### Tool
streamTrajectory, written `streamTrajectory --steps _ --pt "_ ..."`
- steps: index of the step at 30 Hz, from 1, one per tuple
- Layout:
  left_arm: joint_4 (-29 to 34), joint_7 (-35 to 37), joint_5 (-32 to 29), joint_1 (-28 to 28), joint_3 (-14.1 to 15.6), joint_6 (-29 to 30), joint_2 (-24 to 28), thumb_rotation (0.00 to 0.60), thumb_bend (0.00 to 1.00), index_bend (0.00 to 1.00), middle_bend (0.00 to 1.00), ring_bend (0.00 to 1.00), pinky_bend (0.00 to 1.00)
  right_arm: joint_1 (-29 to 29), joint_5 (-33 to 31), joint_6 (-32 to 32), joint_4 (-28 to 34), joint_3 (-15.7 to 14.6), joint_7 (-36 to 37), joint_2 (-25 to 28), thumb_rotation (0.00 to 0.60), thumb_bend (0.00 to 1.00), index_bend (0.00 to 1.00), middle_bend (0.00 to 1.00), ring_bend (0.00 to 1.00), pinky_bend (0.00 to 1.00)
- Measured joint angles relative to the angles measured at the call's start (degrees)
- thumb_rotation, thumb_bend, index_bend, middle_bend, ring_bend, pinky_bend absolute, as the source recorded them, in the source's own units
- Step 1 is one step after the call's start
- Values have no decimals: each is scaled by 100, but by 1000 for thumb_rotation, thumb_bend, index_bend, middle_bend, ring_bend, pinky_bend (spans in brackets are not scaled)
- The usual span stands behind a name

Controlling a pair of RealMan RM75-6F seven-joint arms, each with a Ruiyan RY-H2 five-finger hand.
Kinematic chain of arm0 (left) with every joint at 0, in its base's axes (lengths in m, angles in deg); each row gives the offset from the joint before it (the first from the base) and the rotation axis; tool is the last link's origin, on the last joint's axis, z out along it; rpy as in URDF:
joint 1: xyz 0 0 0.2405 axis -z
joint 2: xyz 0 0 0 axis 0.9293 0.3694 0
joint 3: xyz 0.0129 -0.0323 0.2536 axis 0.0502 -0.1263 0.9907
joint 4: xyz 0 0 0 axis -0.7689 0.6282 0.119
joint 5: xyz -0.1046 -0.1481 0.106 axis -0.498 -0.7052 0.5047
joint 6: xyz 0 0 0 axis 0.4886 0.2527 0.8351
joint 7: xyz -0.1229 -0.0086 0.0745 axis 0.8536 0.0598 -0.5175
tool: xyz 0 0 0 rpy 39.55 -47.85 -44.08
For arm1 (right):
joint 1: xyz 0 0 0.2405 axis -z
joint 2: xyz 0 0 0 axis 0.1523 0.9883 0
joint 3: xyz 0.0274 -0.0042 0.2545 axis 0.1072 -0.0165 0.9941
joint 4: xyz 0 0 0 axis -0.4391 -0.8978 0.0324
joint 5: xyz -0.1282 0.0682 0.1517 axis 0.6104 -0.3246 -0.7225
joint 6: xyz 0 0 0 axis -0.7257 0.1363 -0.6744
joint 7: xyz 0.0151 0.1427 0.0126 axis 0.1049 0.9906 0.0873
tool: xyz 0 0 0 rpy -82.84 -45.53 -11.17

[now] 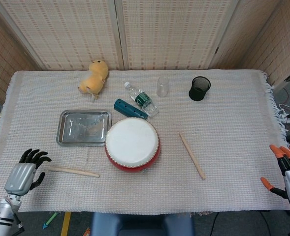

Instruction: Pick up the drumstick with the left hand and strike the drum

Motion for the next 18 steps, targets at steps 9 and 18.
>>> streamTrajectory --steps 9,18 --pt "-30 -332 -115 587 -22 -864 -628 600 361 385 194 98 58 27 -58 5 19 -8 -20 9 600 204 16 139 0 70" --pt "-133 -1012 -686 857 -90 -1241 -1284 600 393 414 196 98 58 30 -102 31 -47 -5 62 -5 600 203 16 140 0 70"
